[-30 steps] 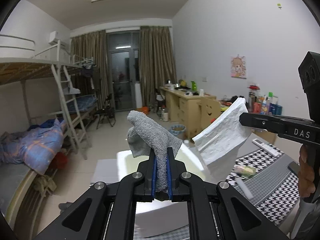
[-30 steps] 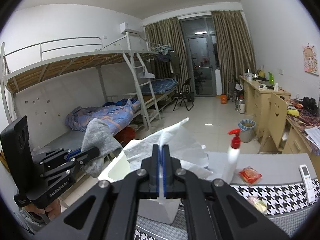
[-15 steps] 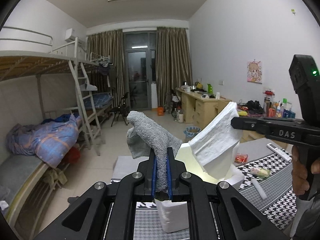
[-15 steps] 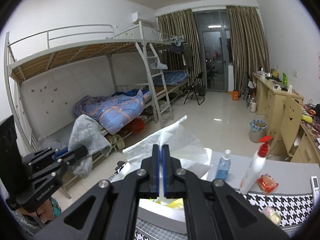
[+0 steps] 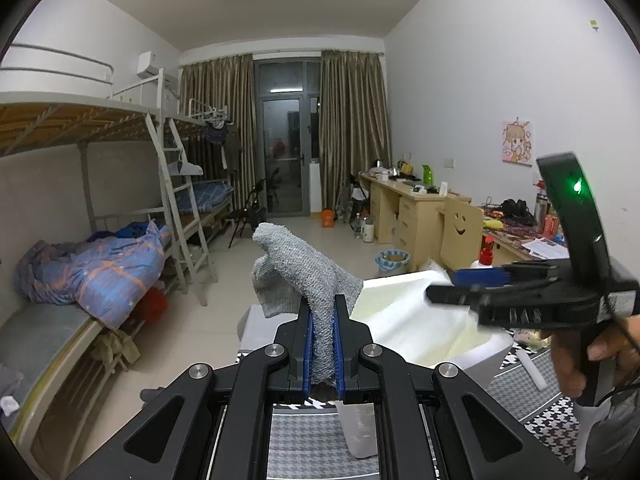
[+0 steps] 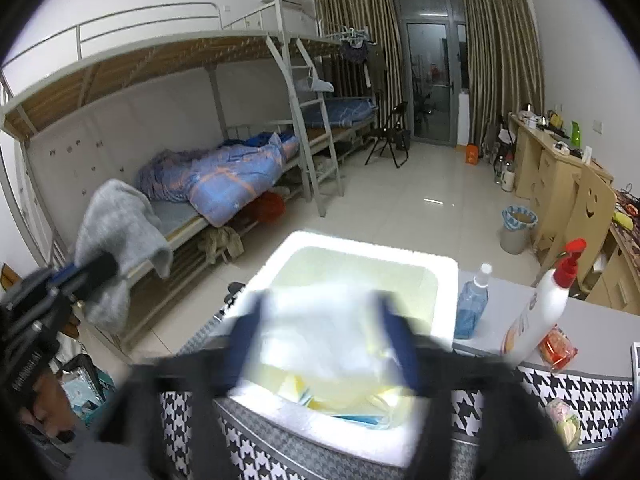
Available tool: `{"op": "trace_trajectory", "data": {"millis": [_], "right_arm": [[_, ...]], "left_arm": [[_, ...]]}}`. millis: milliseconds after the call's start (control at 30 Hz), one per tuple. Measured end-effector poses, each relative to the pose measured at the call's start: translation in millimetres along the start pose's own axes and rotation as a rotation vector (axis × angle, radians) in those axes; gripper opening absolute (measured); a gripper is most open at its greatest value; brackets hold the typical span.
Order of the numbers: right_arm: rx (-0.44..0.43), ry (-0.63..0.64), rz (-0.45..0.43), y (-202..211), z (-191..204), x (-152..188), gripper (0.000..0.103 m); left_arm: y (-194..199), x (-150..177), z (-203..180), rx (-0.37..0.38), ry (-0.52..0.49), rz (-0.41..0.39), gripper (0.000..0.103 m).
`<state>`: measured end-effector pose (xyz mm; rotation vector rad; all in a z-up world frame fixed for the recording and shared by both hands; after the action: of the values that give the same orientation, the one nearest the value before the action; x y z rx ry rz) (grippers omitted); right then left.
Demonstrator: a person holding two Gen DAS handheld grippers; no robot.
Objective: Organize soft objects
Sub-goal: 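Open the right tool to drop the tissue while the left tool lowers the sock into the box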
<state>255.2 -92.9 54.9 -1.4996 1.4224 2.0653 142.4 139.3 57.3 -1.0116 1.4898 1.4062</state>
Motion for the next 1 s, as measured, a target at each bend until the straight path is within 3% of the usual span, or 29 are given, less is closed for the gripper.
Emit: {"op": "trace_trajectory", "data": {"millis": [333, 500, 1000], "right_arm": [[0.05, 0.016, -0.036, 19, -6, 5, 0.085], [0.095, 0.0, -0.069, 28, -11, 8, 0.098], [0.147, -0.04, -0.093, 53, -43, 18, 0.098]], "left_arm": [[-8, -3, -7, 0.043, -0.017, 0.001, 0.009], [-14, -5, -8, 0.063, -0.025, 0.01, 0.009], [-36, -10, -30, 0.152, -0.052, 0.046, 0.009]]}}
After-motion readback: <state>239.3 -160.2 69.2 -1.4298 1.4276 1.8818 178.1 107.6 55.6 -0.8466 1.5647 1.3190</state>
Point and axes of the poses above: each gripper's, at about its wrist camera, not at the fingertips, and y roughly against the way its jaws point, z to its left, x to its underside, the point moved 3 cm from there along -y, roughly the way its jaws point, and after that the axes turned 8 degrees about x, right-handed, at the moved point
